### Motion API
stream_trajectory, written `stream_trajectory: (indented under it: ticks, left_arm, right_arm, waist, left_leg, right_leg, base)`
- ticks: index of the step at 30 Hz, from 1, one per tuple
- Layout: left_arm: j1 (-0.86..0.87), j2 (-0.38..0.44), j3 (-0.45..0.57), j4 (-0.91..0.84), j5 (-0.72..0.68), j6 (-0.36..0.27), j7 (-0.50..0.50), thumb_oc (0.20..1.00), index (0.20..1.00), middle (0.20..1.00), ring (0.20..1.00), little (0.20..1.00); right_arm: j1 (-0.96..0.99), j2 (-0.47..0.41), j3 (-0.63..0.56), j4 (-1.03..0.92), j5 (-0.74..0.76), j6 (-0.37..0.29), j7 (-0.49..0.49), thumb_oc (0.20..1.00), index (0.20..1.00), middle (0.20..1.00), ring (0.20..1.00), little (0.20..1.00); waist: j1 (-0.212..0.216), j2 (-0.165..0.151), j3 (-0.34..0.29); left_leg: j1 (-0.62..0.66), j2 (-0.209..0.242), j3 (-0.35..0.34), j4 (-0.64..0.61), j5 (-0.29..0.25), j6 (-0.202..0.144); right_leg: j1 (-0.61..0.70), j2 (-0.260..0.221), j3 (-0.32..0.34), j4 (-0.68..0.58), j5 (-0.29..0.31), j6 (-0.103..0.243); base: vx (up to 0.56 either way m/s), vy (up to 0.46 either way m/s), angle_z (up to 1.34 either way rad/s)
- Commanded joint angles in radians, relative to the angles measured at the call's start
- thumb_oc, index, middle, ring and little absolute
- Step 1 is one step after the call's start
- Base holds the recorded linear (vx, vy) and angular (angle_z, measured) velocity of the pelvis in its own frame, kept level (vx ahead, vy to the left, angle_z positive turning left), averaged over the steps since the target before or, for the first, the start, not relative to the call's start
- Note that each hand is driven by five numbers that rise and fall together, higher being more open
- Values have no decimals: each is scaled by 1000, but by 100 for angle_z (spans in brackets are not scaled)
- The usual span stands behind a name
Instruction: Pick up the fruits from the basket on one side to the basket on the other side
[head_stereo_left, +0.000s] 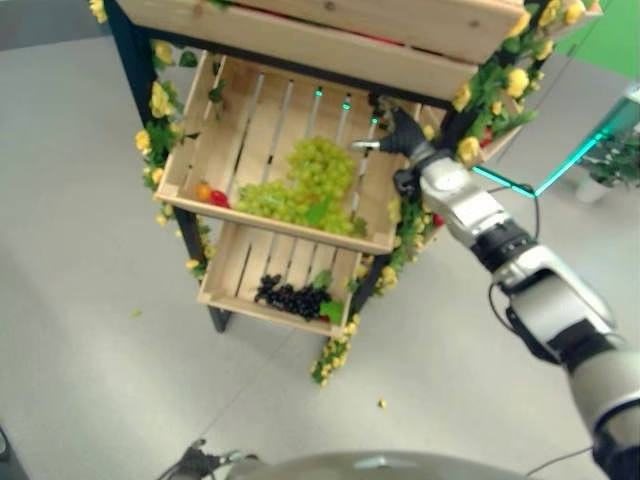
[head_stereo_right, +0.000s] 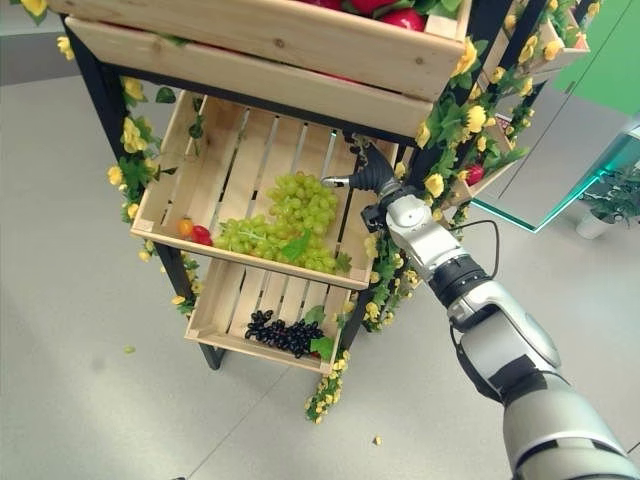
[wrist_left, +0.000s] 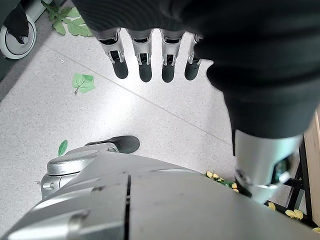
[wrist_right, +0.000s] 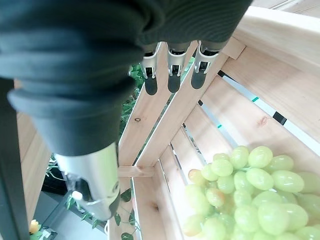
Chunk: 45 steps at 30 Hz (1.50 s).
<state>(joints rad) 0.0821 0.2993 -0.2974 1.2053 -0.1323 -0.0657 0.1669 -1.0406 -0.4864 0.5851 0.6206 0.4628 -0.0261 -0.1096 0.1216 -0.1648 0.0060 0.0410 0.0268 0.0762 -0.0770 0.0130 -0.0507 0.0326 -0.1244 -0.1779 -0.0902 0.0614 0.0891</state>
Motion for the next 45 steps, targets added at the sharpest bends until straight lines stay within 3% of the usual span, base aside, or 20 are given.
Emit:
stream_trajectory:
  ticks: [1,10,11,19,34,45]
  left_arm:
    - [-48,-31,-37,81,20,-14,-15,1000,1000,1000,1000,1000]
    - [-45,-44,-11,64,60,-12,-16,1000,1000,1000,1000,1000]
    - [-51,-49,-2,57,74,-11,-16,1000,1000,1000,1000,1000]
    - [-62,-49,22,37,105,-10,-17,1000,1000,1000,1000,1000]
    - [-70,-41,73,6,138,-23,-5,1000,1000,1000,1000,1000]
    - [-62,-32,98,-23,153,-35,11,1000,1000,1000,1000,1000]
  right_arm:
    - [-7,-127,-87,-41,28,-64,-9,1000,1000,1000,1000,1000]
    - [284,-133,-199,-401,42,-115,37,1000,1000,1000,1000,1000]
    - [371,-139,-231,-512,30,-127,60,1000,1000,1000,1000,1000]
    - [543,-143,-287,-724,10,-136,127,1000,1000,1000,1000,1000]
    - [833,-77,-336,-939,-42,-160,205,1000,1000,1000,1000,1000]
    - [994,-38,-314,-945,-134,-156,233,1000,1000,1000,1000,1000]
  waist:
    - [-6,23,22]
    - [-17,37,30]
    - [-25,44,32]
    - [-40,54,34]
    - [-67,64,44]
    - [-82,76,50]
  left_leg:
    - [21,-4,-10,1,-56,19]
    - [20,-9,-10,0,-57,24]
    - [21,-11,-8,-1,-57,25]
    - [20,-14,-5,-1,-59,28]
    - [25,-16,-3,1,-65,32]
    - [28,-20,-7,3,-71,36]
  right_leg:
    - [29,-30,-12,32,-22,71]
    - [27,-37,-14,33,-22,74]
    - [26,-38,-16,32,-22,75]
    - [22,-40,-13,32,-22,76]
    - [22,-43,-12,41,-30,77]
    - [20,-47,-14,54,-41,78]
  base:
    - [0,0,0]
    - [0,0,0]
    - [0,0,0]
    - [-4,1,0]
    - [-1,0,-2]
    - [0,0,0]
